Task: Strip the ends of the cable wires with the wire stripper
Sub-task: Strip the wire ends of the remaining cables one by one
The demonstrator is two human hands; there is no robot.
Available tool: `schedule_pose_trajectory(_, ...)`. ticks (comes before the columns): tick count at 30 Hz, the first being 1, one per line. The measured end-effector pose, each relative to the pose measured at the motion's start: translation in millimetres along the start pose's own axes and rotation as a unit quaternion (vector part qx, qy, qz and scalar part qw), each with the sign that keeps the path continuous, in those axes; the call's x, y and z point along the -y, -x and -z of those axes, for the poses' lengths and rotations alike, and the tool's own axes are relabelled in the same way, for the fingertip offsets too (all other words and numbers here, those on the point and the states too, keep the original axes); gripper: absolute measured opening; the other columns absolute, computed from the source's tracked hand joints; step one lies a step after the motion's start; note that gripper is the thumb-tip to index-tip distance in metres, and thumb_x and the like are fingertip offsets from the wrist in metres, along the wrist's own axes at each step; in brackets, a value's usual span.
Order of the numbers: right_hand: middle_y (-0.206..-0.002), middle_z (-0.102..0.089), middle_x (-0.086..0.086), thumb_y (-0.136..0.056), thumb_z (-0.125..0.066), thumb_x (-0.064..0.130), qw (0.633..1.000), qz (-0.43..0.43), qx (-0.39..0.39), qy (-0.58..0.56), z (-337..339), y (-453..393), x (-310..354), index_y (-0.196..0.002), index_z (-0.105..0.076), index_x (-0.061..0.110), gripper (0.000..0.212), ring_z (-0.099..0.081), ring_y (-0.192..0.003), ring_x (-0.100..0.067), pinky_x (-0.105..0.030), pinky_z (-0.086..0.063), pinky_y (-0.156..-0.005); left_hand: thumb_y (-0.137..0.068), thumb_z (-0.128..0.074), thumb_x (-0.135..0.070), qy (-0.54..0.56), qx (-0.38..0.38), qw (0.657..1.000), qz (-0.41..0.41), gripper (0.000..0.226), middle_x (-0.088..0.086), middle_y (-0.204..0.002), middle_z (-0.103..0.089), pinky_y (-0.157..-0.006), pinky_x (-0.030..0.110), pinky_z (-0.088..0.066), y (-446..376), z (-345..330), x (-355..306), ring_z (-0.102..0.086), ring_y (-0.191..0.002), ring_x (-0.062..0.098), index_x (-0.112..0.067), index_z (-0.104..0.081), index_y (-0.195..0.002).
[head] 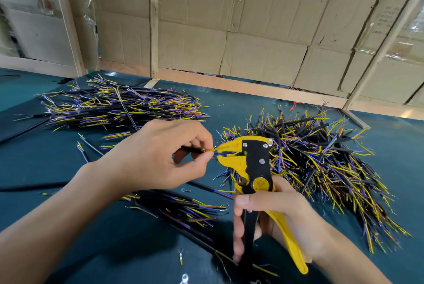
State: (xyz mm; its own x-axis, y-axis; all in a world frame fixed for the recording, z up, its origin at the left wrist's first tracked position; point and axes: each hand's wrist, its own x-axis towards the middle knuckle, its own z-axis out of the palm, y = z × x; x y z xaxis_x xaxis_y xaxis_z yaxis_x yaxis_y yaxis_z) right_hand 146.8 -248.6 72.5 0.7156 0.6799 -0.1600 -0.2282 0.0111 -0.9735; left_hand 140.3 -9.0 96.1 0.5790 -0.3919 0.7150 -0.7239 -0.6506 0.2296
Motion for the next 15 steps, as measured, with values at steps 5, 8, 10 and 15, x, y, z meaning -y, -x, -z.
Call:
schedule_pose_trajectory(5,-0.047,-0.043,-0.014,-0.058,-0.074,0.029,0.994,0.025,-0.08,-0.071,-17,0,-9,-0.057,-0.051,0.007,0.032,-0.045,-0.033,-0.023,-0.032,-0.047,-0.046,-0.087,-0.064,-0.014,0.041,-0.015,0.999,0.001,0.011,-0.016,-0.084,-0.056,-0.062,0.014,-0.046,2,-5,5,-0.055,-0.067,0.013,-0.015,-0.064,-0.099)
schedule_pose_trajectory(8,-0.059,-0.049,-0.017,-0.062,-0.076,0.032,0.988,0.028,-0.062,-0.14,-23,-3,-12,-0.065,-0.059,0.005,0.032,-0.054,-0.046,-0.03,-0.043,-0.053,-0.052,-0.088,-0.062,-0.011,0.028,-0.023,0.999,0.005,0.016,-0.018,-0.089,-0.061,-0.074,0.006,-0.043,3,-9,9,-0.061,-0.077,0.005,-0.014,-0.064,-0.104)
schedule_pose_trajectory(10,-0.072,-0.054,-0.022,-0.07,-0.078,0.031,0.979,0.037,-0.014,-0.2,-21,-5,-11,-0.079,-0.065,0.001,0.034,-0.063,-0.064,-0.038,-0.055,-0.056,-0.069,-0.091,-0.06,-0.014,0.024,-0.038,0.999,0.022,0.019,-0.017,-0.095,-0.068,-0.084,0.01,-0.047,3,-9,13,-0.066,-0.09,-0.002,-0.016,-0.061,-0.11)
schedule_pose_trajectory(15,-0.074,-0.059,-0.018,-0.076,-0.074,0.033,0.942,0.119,-0.058,-0.307,-7,-5,-4,-0.079,-0.067,0.005,0.029,-0.065,-0.066,-0.038,-0.055,-0.057,-0.071,-0.095,-0.064,-0.021,0.004,-0.045,0.996,0.071,0.029,-0.02,-0.1,-0.071,-0.096,0.025,-0.047,-4,-9,23,-0.062,-0.104,0.004,-0.021,-0.058,-0.124)
